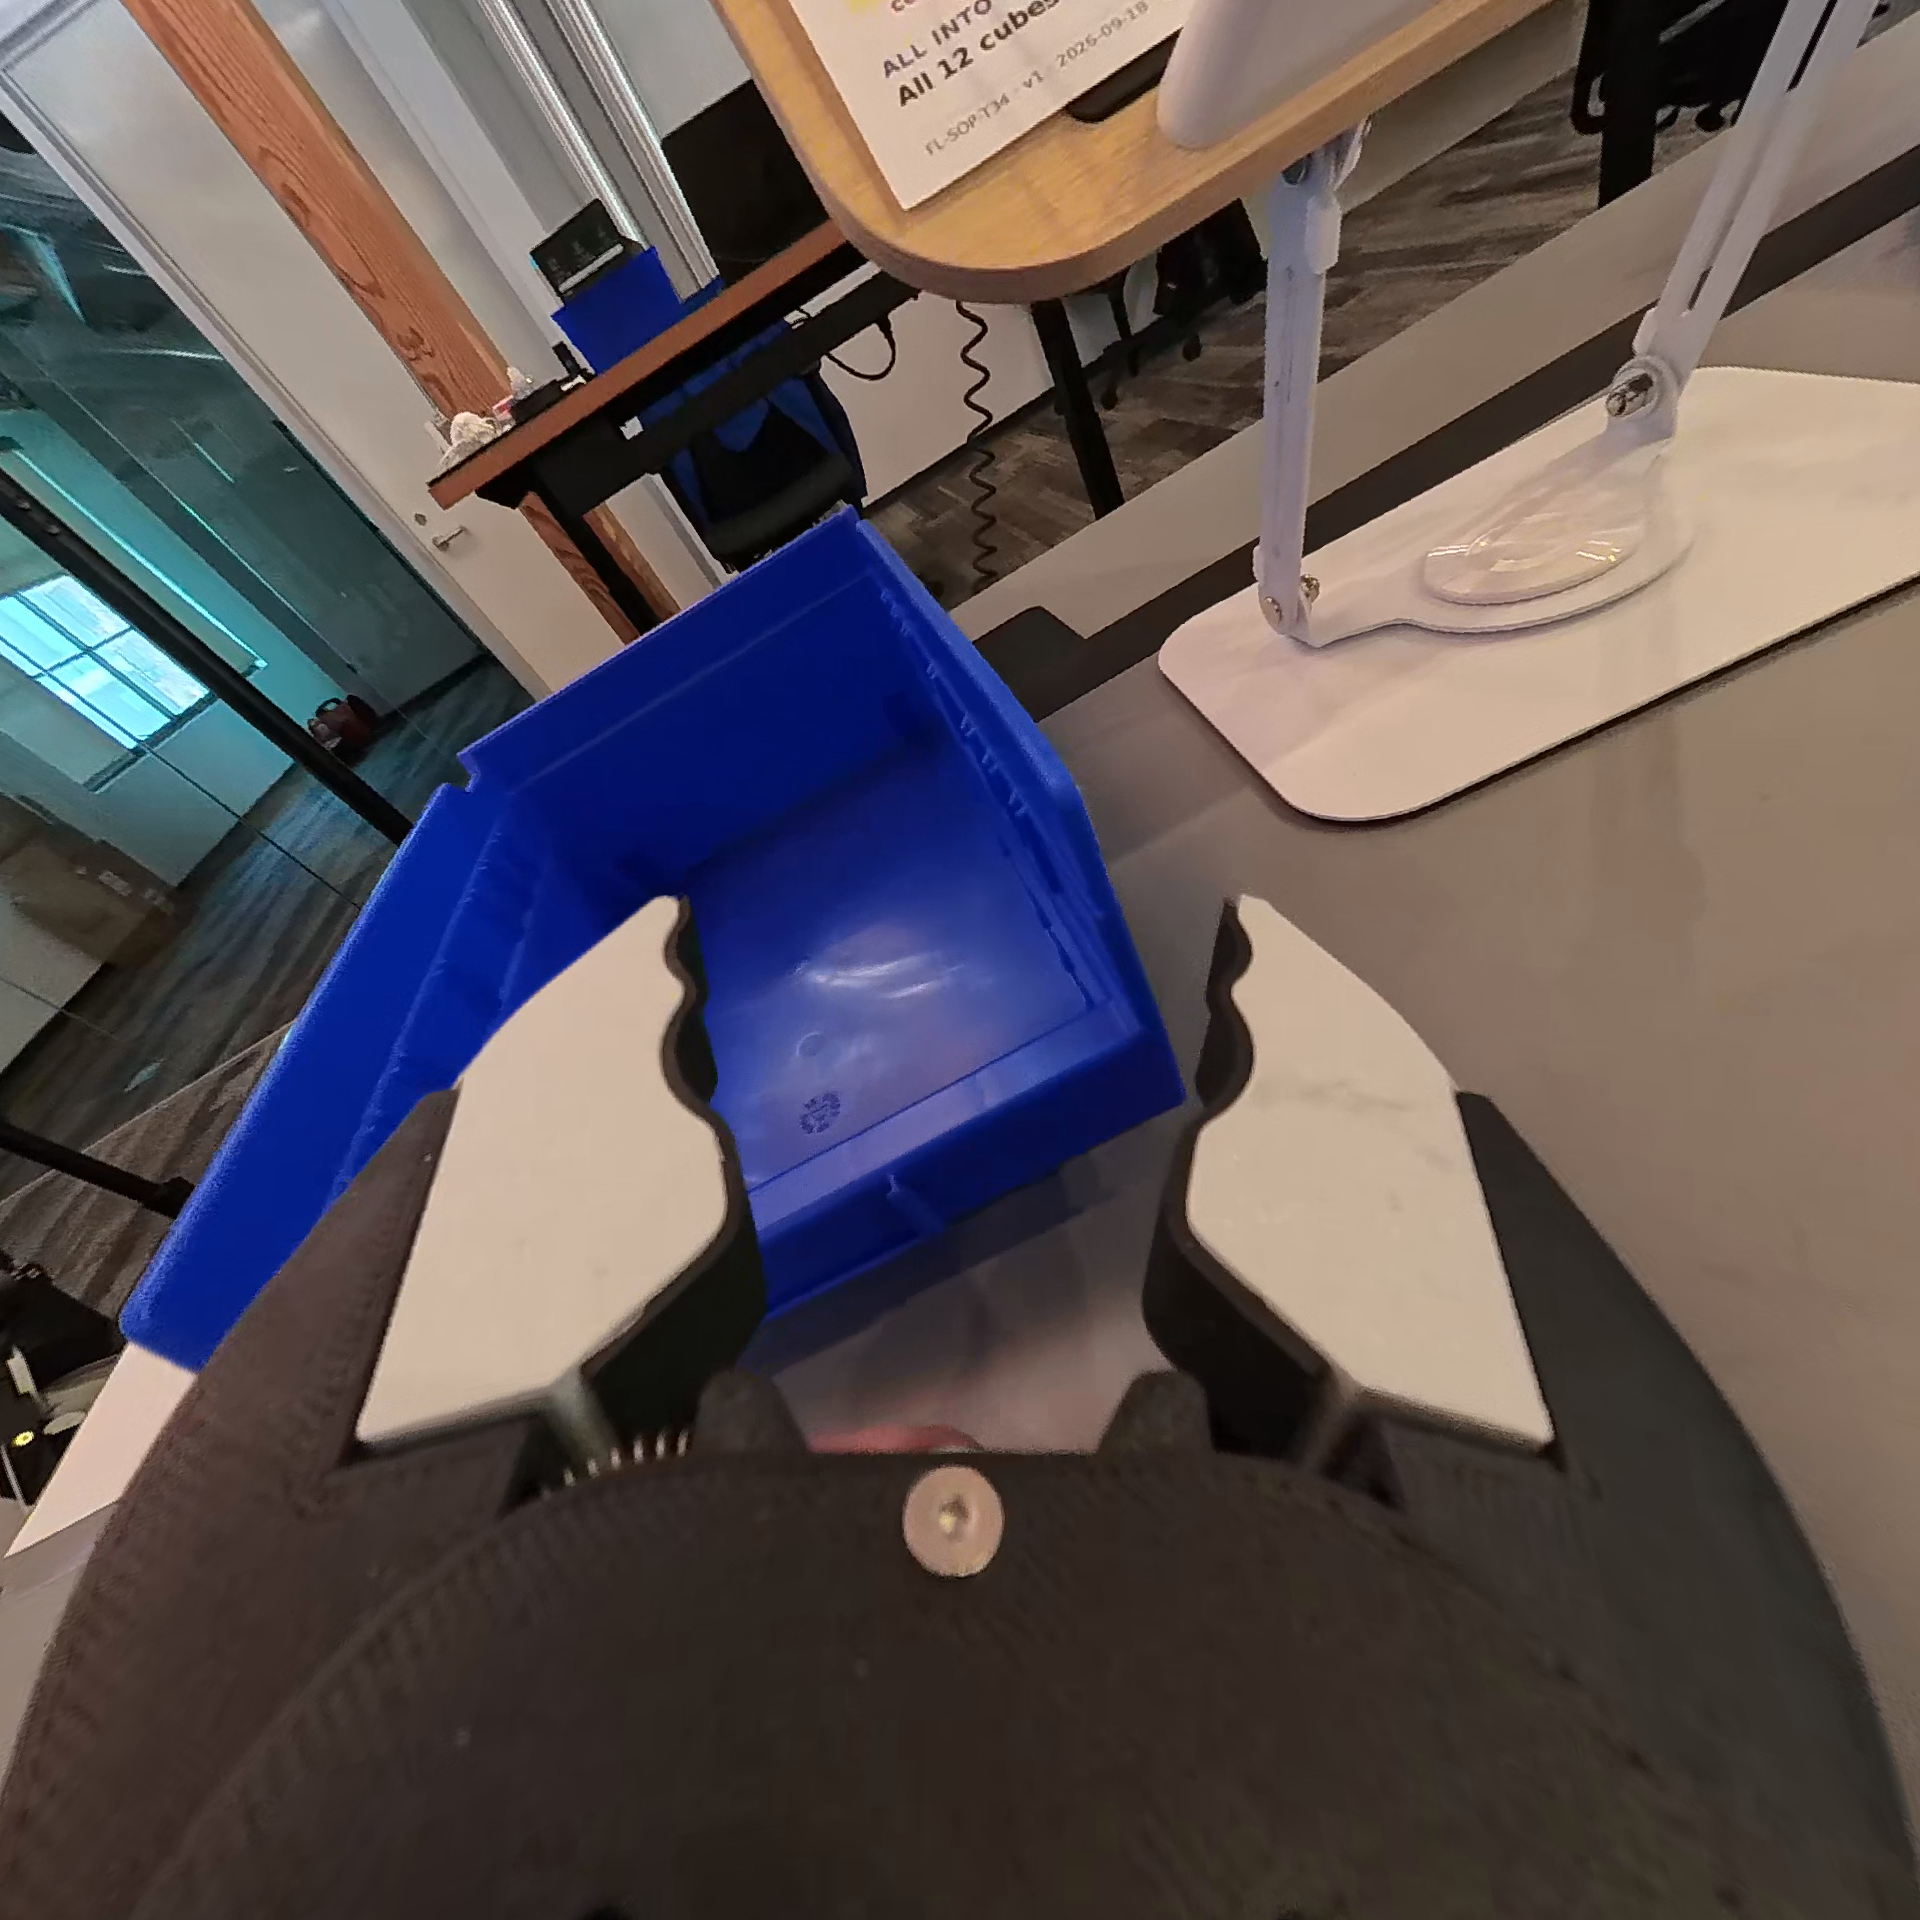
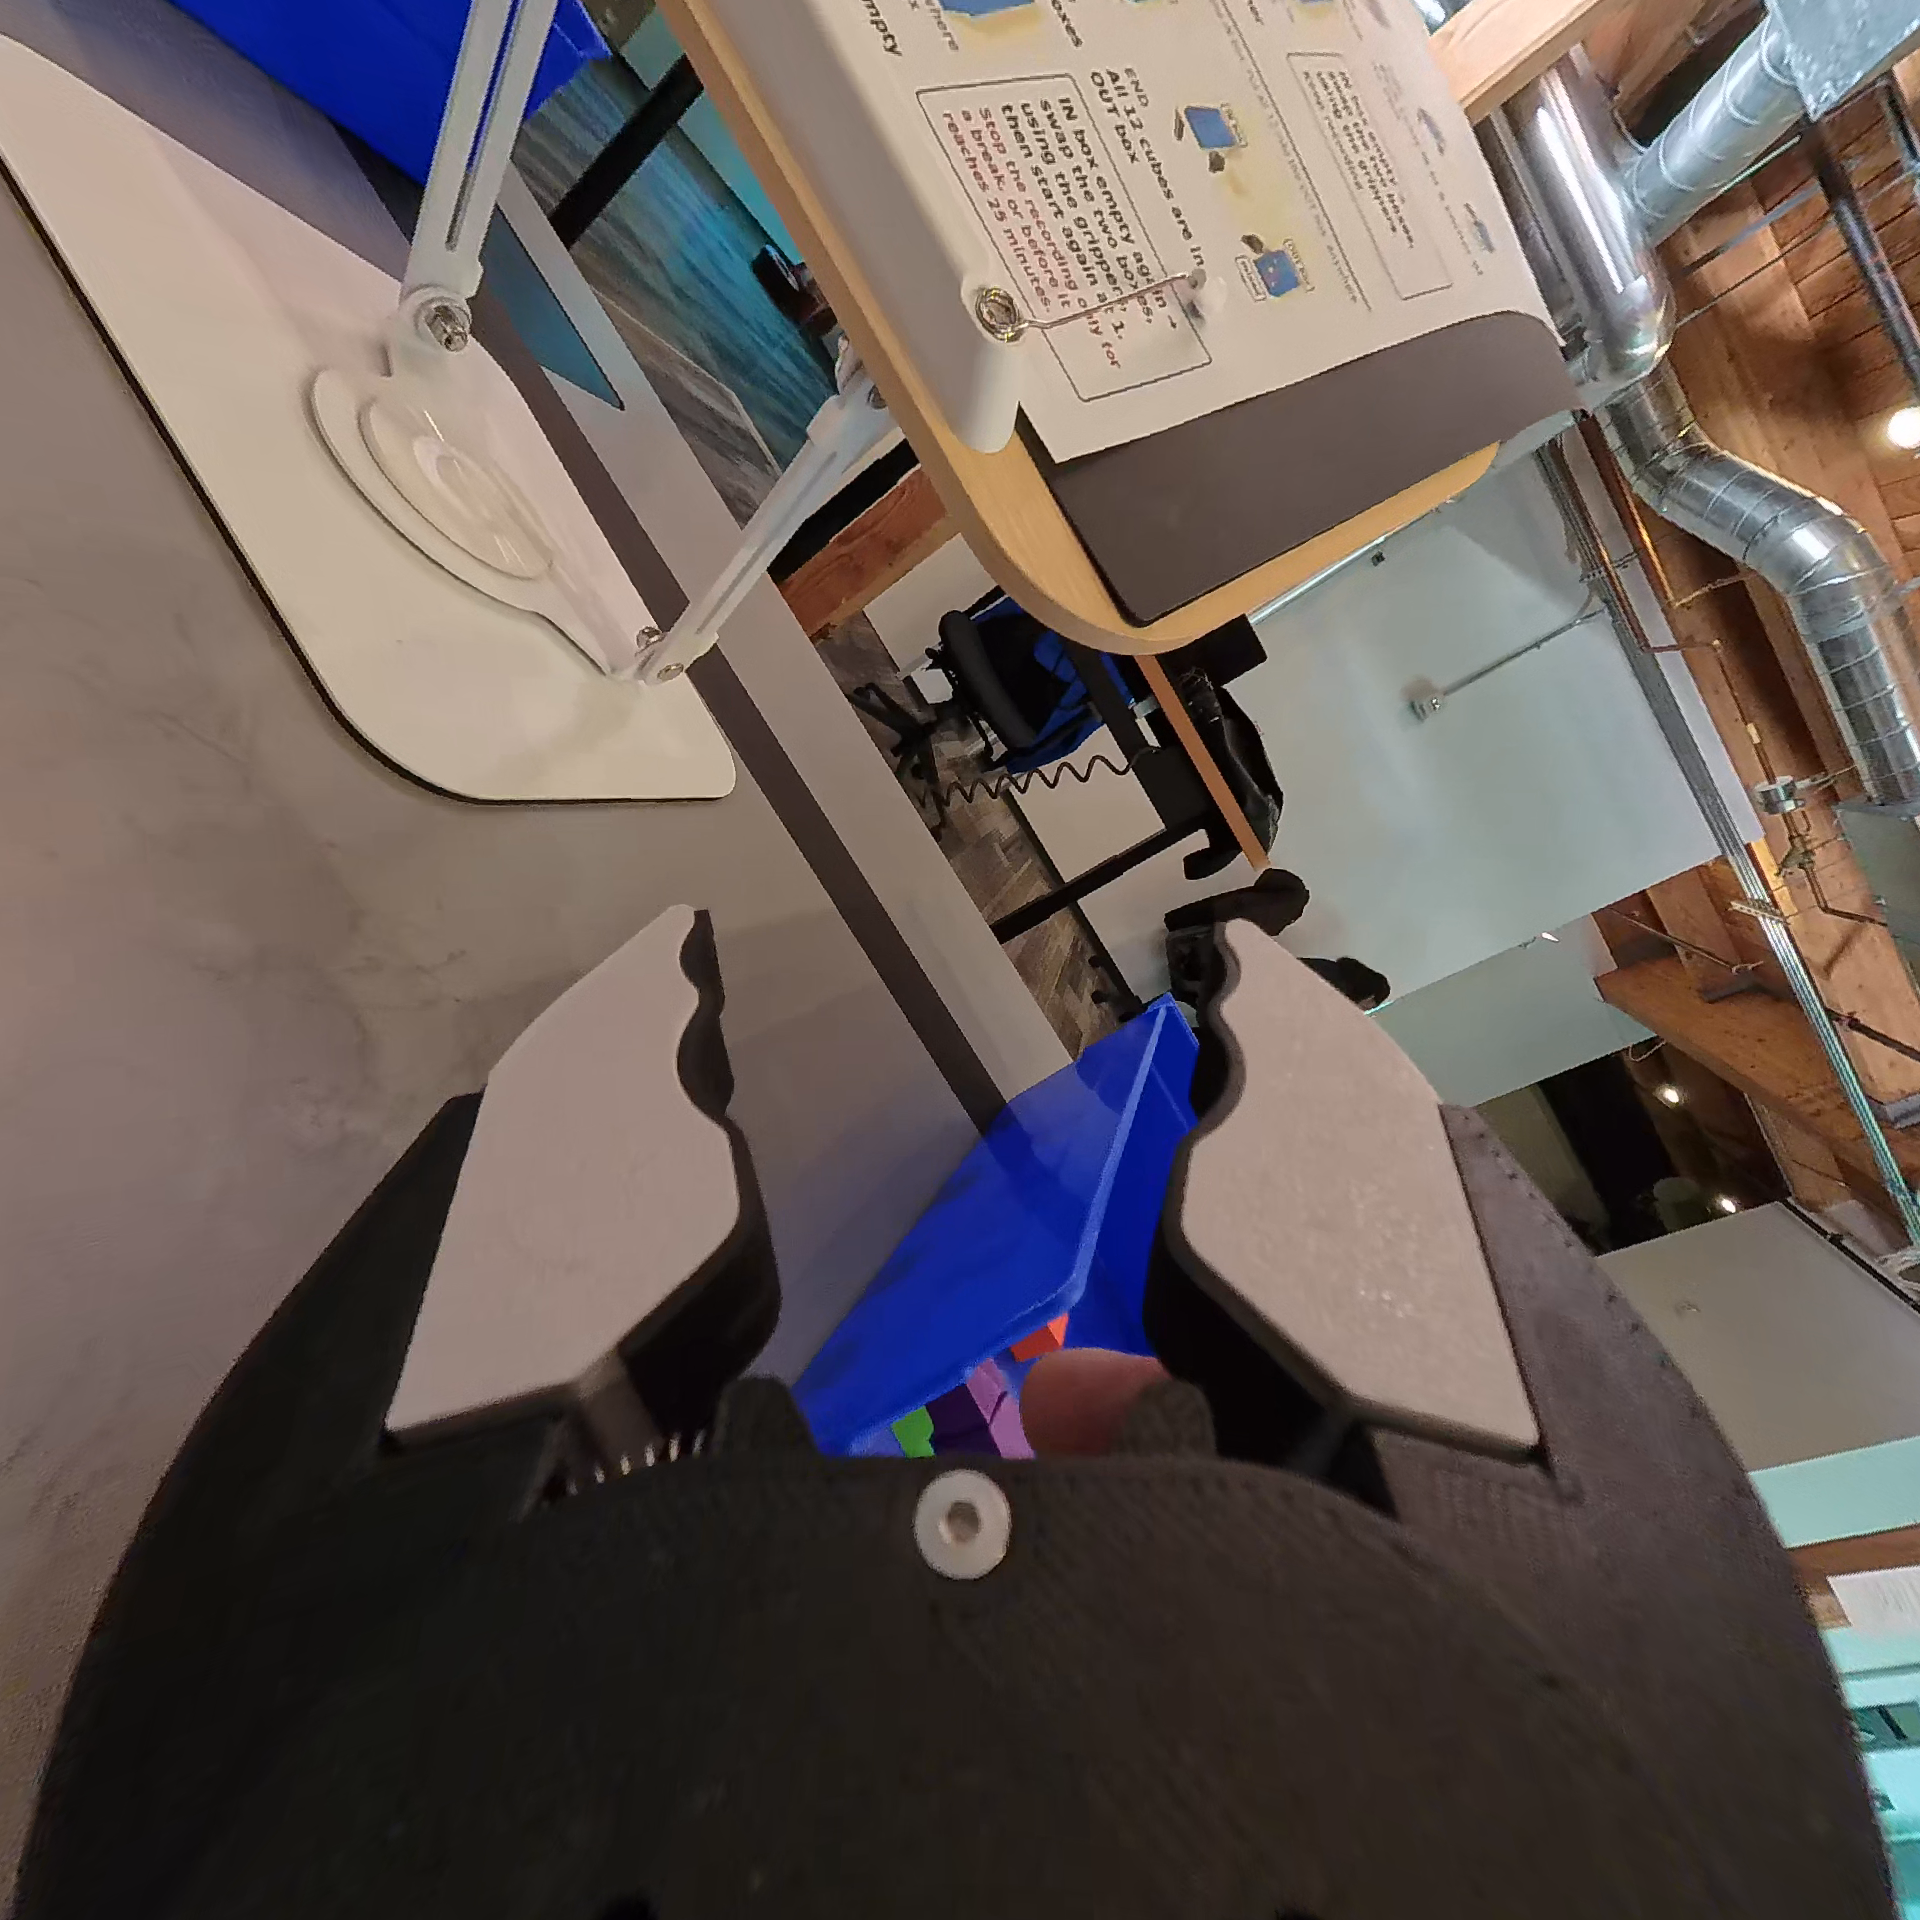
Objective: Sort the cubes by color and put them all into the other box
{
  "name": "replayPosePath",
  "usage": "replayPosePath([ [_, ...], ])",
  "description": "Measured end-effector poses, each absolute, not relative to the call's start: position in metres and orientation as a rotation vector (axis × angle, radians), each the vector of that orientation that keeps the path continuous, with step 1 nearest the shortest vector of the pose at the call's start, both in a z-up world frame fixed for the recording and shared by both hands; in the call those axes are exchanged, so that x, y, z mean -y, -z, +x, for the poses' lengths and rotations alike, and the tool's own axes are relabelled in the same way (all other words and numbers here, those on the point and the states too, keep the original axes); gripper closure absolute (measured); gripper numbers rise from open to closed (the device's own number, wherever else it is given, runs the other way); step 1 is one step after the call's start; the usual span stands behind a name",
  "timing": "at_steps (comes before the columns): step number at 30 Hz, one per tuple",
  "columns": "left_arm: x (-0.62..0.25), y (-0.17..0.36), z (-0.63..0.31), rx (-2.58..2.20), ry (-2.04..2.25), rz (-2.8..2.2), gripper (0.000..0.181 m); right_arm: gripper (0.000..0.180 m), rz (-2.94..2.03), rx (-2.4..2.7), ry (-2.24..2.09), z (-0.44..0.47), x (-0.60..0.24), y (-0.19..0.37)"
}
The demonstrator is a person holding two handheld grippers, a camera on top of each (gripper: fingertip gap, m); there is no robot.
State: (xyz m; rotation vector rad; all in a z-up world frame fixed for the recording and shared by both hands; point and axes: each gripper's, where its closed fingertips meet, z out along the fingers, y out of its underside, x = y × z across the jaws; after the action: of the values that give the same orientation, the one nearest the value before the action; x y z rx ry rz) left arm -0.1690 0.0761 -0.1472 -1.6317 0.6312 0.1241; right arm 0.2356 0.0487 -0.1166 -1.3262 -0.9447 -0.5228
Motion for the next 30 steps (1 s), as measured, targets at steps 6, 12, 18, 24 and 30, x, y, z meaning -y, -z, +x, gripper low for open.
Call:
replayPosePath([
  [6,-0.077,0.154,-0.167,-0.647,-0.117,-1.66,0.09,0.091,-1.354,0.945,0.528,0.238,-0.053,0.123],
  [12,-0.079,0.164,-0.162,-0.671,-0.089,-1.7,0.091,0.092,-1.379,0.943,0.513,0.24,-0.056,0.128],
  [18,-0.081,0.176,-0.156,-0.721,-0.087,-1.748,0.098,0.092,-1.399,0.945,0.511,0.242,-0.059,0.134],
  [24,-0.083,0.187,-0.153,-0.762,-0.129,-1.806,0.096,0.092,-1.422,0.924,0.506,0.248,-0.062,0.135],
  [30,-0.087,0.202,-0.151,-0.816,-0.159,-1.885,0.112,0.092,-1.429,0.942,0.502,0.245,-0.062,0.139],
])
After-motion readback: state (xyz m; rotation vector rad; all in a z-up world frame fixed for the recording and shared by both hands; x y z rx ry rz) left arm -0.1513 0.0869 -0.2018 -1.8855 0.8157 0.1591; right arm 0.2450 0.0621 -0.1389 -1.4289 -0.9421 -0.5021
